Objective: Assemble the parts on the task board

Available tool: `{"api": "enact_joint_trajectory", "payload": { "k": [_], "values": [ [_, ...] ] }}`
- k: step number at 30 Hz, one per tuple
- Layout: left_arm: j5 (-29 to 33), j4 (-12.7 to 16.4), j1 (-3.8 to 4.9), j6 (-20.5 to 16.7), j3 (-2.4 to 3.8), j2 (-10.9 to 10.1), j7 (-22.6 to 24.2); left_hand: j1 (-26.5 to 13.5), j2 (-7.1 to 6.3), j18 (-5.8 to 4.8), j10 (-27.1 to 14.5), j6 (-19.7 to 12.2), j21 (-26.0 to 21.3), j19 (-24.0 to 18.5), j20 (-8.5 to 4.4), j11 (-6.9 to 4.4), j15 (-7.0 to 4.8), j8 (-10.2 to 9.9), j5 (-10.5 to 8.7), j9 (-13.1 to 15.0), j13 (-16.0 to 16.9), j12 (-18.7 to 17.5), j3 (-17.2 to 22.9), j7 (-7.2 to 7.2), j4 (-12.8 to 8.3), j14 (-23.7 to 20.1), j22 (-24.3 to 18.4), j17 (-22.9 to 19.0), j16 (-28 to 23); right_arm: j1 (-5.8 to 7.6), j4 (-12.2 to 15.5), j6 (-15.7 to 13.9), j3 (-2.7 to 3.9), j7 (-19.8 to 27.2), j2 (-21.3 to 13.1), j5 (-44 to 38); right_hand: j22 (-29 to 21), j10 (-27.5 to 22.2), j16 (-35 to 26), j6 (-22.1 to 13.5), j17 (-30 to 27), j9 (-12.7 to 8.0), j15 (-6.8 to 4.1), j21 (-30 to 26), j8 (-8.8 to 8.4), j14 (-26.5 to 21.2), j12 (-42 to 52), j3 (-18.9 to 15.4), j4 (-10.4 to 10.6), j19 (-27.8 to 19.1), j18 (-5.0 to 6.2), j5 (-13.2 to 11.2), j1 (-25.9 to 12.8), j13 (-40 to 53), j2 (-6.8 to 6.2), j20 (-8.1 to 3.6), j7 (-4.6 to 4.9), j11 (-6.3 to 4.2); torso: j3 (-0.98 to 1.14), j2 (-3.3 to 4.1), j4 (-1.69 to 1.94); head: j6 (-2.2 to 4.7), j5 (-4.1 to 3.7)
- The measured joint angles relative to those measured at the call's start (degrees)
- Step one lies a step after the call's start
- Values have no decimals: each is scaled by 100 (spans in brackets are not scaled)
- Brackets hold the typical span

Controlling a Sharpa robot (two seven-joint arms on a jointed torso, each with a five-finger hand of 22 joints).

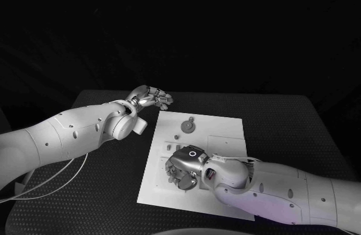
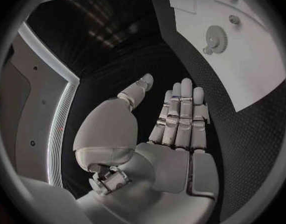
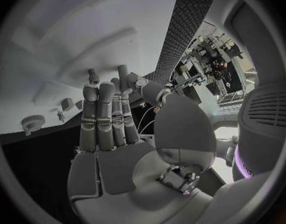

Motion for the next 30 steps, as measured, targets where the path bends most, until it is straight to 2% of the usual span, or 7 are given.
{"api": "enact_joint_trajectory", "payload": {
  "k": [7, 21, 23, 26, 30],
  "values": [
    [0, 1, 0, 5, -2, 7, -7, 0, 0, 0, 0, 0, 0, 0, 0, 0, 0, 0, 0, 0, 0, 0, -15, 0, 15, 0, 0, 0, 0, 29, -17, 25, -90, -9, 69, -30, 2, -1, -1, 10, 0, 1, 7, 2, -10, -5, 0, -2, -1, -30, -37, 0, 0, 11, -1, -10, -14, 1, -4, 1, 5, -8, -3],
    [0, 4, 0, 8, -2, 2, -17, 0, 0, 0, 0, 0, 0, 0, 0, 0, 0, 0, 0, -5, -5, 0, -15, 0, 15, 0, 4, 11, 0, 39, -39, 25, -112, -37, 114, -65, 0, -1, 0, 4, -44, -9, 2, 29, 3, -27, 5, -31, -33, -44, -46, 41, -40, 22, 38, -5, -18, 1, -5, 1, 4, -17, -5],
    [0, 4, 0, 8, -2, -1, -17, 0, 0, 0, 0, -2, 0, 0, 0, 0, 0, 0, 0, -5, -4, 0, -15, -3, 15, 0, 4, 11, 0, 36, -41, 7, -115, -37, 108, -44, 0, -43, 0, -21, -72, -13, 34, 31, 1, -60, -22, -16, -48, -86, -48, 90, -41, 22, 38, -7, 4, 42, -4, 2, 2, -16, -5],
    [0, 3, 0, 8, -2, -4, -19, 0, 0, 0, 0, -39, 0, 0, 0, 0, 0, 0, 0, -5, -4, 0, -15, -2, 15, 0, 3, 18, 0, 30, -42, -26, -121, -30, 92, 17, -4, -170, 1, -118, -134, -44, 72, 30, -89, -142, -90, -26, -57, -149, -50, 255, -126, 7, -56, 20, 73, 84, -2, 1, -1, -12, -9],
    [0, 2, 0, 8, 0, -9, -21, 0, 0, 0, 0, -42, 0, 0, 0, 0, 0, 0, 0, -11, -11, 0, -15, 0, 15, 0, 10, 27, 0, 15, -43, -70, -138, -1, 63, 123, 9, -520, -31, -455, -254, -133, 164, -22, -289, -332, -263, -201, -69, -309, -28, 422, -151, -43, -329, 102, 194, 205, 2, 1, -2, -10, -10]
  ]
}}
